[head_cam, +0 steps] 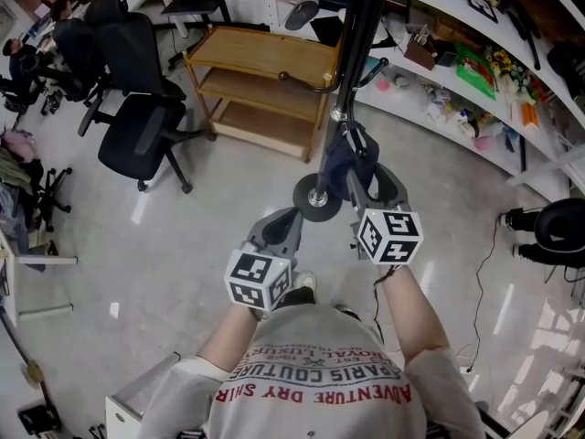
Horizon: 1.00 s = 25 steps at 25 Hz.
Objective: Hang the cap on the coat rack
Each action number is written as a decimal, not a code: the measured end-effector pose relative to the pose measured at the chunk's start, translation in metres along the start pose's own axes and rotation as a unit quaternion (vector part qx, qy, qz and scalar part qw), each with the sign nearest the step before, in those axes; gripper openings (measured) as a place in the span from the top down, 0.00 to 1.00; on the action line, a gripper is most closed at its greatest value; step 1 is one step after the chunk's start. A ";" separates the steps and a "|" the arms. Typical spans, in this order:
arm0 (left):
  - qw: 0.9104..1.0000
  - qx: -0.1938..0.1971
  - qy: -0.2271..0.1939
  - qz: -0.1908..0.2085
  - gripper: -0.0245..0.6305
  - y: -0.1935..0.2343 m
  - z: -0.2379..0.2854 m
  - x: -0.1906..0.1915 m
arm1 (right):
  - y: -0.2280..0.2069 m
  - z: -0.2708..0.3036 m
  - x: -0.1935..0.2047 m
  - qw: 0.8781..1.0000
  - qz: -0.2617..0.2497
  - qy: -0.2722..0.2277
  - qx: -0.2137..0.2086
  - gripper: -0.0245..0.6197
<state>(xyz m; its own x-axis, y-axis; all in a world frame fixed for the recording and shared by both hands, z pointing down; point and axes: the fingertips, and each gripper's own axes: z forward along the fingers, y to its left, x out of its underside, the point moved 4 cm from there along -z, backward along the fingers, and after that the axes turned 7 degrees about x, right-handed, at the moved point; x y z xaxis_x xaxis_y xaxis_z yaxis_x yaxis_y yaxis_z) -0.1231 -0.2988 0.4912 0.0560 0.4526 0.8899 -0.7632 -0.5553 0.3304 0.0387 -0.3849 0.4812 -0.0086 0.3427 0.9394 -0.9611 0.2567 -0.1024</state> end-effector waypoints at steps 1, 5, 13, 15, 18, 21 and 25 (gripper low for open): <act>1.000 0.000 -0.003 0.001 0.95 -0.004 -0.001 -0.002 | 0.001 -0.008 -0.004 1.000 -0.006 -0.009 0.002 0.68; 1.000 -0.006 -0.019 0.004 0.95 -0.020 -0.009 -0.011 | 0.002 -0.039 -0.016 1.000 -0.011 -0.023 -0.004 0.66; 0.997 -0.033 -0.063 0.009 0.95 -0.062 -0.027 -0.033 | -0.006 -0.104 -0.023 0.999 -0.002 -0.044 -0.012 0.85; 0.996 -0.038 -0.076 0.013 0.95 -0.075 -0.033 -0.038 | -0.010 -0.123 -0.027 0.998 -0.008 -0.061 -0.001 0.91; 0.995 -0.036 -0.085 0.024 0.95 -0.095 -0.043 -0.041 | -0.010 -0.152 -0.034 0.996 -0.017 -0.088 0.001 0.93; 0.994 -0.041 -0.093 0.036 0.95 -0.112 -0.053 -0.040 | -0.006 -0.181 -0.037 0.994 -0.020 -0.107 0.002 0.94; 0.993 -0.047 -0.091 0.057 0.95 -0.132 -0.067 -0.036 | 0.002 -0.208 -0.034 0.994 -0.016 -0.106 -0.014 0.94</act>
<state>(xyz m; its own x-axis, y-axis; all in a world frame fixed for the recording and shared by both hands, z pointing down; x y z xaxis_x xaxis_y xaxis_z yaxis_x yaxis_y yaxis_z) -0.0681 -0.1952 0.3941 0.0741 0.2515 0.9650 -0.8274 -0.5248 0.2003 0.0942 -0.2077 0.3810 -0.0389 0.1364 0.9899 -0.9537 0.2907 -0.0775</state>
